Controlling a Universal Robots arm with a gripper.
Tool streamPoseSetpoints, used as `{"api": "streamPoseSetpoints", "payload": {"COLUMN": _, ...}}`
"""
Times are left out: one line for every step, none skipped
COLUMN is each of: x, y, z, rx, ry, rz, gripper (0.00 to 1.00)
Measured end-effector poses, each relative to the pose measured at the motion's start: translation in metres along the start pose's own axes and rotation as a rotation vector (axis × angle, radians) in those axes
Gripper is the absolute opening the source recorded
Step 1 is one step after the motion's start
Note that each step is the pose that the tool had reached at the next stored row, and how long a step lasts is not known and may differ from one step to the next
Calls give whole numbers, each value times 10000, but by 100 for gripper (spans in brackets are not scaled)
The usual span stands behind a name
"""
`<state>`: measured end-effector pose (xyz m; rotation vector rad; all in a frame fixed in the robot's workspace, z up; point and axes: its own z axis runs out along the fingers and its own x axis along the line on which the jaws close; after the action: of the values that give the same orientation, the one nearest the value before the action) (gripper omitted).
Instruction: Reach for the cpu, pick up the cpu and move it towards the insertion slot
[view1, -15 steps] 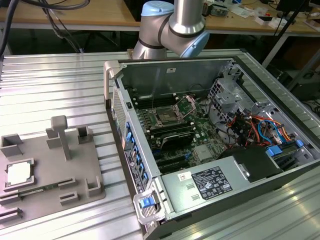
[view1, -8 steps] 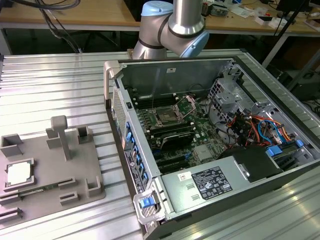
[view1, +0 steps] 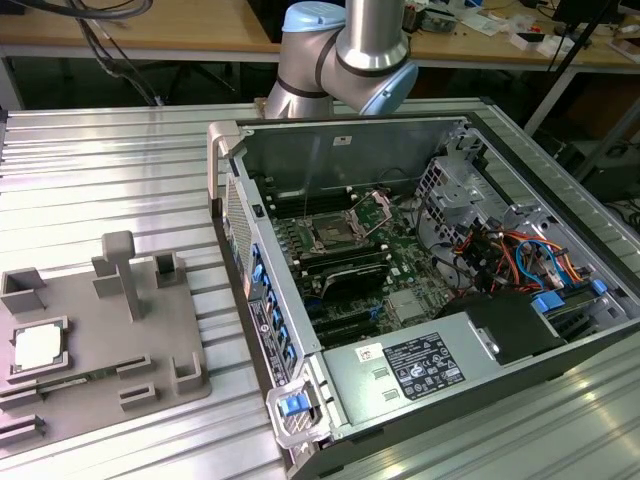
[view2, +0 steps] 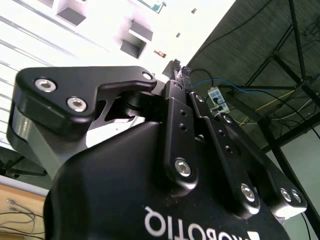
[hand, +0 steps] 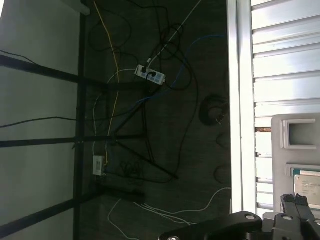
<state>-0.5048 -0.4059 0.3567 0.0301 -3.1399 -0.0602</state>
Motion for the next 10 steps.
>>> {"api": "streamPoseSetpoints", "payload": {"x": 0, "y": 0, "z": 0, "rx": 1, "ry": 1, "rz": 1, "gripper": 11}}
{"api": "streamPoseSetpoints", "payload": {"x": 1, "y": 0, "z": 0, "rx": 0, "ry": 0, "rz": 1, "gripper": 11}}
{"api": "streamPoseSetpoints", "payload": {"x": 1, "y": 0, "z": 0, "rx": 0, "ry": 0, "rz": 1, "gripper": 11}}
{"api": "streamPoseSetpoints", "payload": {"x": 2, "y": 0, "z": 0, "rx": 0, "ry": -1, "rz": 1, "gripper": 11}}
{"api": "streamPoseSetpoints", "payload": {"x": 8, "y": 0, "z": 0, "rx": 1, "ry": 1, "rz": 1, "gripper": 11}}
{"api": "streamPoseSetpoints", "payload": {"x": 13, "y": 0, "z": 0, "rx": 0, "ry": 0, "rz": 1, "gripper": 11}}
{"api": "streamPoseSetpoints", "payload": {"x": 22, "y": 0, "z": 0, "rx": 0, "ry": 0, "rz": 1, "gripper": 11}}
{"api": "streamPoseSetpoints", "payload": {"x": 30, "y": 1, "z": 0, "rx": 0, "ry": 0, "rz": 1, "gripper": 11}}
{"api": "streamPoseSetpoints", "payload": {"x": 35, "y": 1, "z": 0, "rx": 0, "ry": 0, "rz": 1, "gripper": 11}}
{"api": "streamPoseSetpoints", "payload": {"x": 40, "y": 1, "z": 0, "rx": 0, "ry": 0, "rz": 1, "gripper": 11}}
